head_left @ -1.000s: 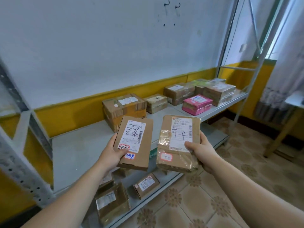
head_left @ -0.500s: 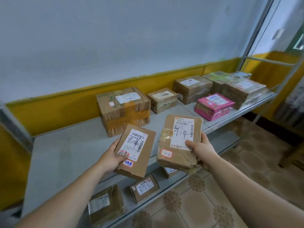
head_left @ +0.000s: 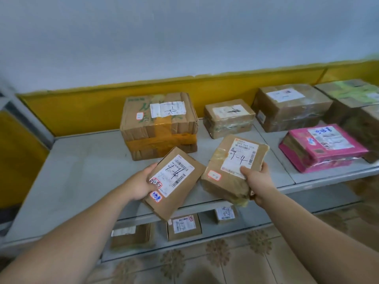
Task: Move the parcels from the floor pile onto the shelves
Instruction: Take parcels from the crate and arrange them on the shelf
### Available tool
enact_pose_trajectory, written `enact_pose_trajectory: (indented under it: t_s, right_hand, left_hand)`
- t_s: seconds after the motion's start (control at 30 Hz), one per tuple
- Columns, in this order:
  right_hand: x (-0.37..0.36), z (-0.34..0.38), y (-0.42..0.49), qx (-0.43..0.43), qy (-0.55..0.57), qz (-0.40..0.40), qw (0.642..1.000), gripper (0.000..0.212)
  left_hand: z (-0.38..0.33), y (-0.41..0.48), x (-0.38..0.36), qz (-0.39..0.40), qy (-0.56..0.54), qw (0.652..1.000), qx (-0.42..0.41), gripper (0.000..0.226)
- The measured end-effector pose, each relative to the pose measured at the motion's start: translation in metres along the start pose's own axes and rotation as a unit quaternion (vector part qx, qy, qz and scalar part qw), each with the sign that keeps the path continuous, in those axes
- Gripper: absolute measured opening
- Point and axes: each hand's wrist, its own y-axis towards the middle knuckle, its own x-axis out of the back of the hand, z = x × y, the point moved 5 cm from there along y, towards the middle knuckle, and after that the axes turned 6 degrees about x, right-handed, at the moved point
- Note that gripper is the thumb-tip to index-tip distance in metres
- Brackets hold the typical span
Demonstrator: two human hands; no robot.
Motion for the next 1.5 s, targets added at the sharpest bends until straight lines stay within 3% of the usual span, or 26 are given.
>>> enact_pose_trajectory:
  t_s: [0.13,0.2,0.27,0.33,0.43,0.5,0.67,0.83,0.9,1.03,1.13,1.27,1.4,1.5]
  right_hand:
    - [-0.002,-0.002,0.020,-0.016,-0.020,-0.018,1.000,0.051]
    - [-0.001,-0.001,0.023,0.005,-0.052,-0.043,0.998,0.056]
    - [0.003,0.005,0.023,0.054,-0.155,-0.065,0.984,0.074]
    - [0.004,0.017,0.016,0.123,-0.296,-0.048,0.946,0.086]
    - [-0.006,0.030,0.006,0.215,-0.498,0.069,0.838,0.071]
    - [-0.009,0.028,0.003,0.205,-0.579,0.123,0.780,0.066]
    - [-0.012,0.029,0.006,0.145,-0.620,0.088,0.766,0.072]
    - [-0.006,0.056,0.023,0.199,-0.664,0.077,0.717,0.070]
    - [0.000,0.064,0.033,0.256,-0.665,0.127,0.690,0.073]
    - [0.011,0.058,0.056,0.315,-0.689,0.266,0.596,0.079]
    - [0.011,0.051,0.072,0.316,-0.689,0.253,0.601,0.081]
    - [0.005,0.055,0.086,0.231,-0.673,0.158,0.684,0.081]
    - [0.008,0.074,0.093,0.265,-0.700,0.146,0.647,0.084]
    - [0.012,0.071,0.100,0.311,-0.687,0.203,0.625,0.084]
  left_hand:
    - [-0.012,-0.002,-0.010,-0.090,0.165,0.982,0.026,0.077]
    - [-0.021,-0.005,-0.029,-0.083,0.210,0.974,0.028,0.091]
    - [-0.025,-0.006,-0.048,-0.042,0.273,0.960,0.044,0.111]
    - [-0.023,-0.004,-0.058,-0.025,0.325,0.944,0.054,0.123]
    - [-0.018,0.003,-0.050,-0.015,0.350,0.936,0.033,0.126]
    - [-0.016,0.006,-0.037,0.006,0.371,0.928,0.005,0.123]
    - [-0.011,0.011,-0.005,0.058,0.429,0.902,-0.012,0.113]
    - [-0.017,0.008,-0.015,0.042,0.370,0.928,0.015,0.110]
    - [-0.026,0.003,-0.028,0.018,0.341,0.940,0.017,0.103]
    - [-0.059,-0.004,-0.062,-0.010,0.264,0.964,0.016,0.091]
    - [-0.092,-0.004,-0.083,-0.041,0.199,0.979,0.003,0.086]
    - [-0.115,0.002,-0.093,-0.075,0.204,0.976,0.007,0.081]
    - [-0.083,0.010,-0.081,-0.103,0.227,0.962,0.107,0.081]
    - [-0.054,0.013,-0.078,-0.106,0.215,0.955,0.174,0.087]
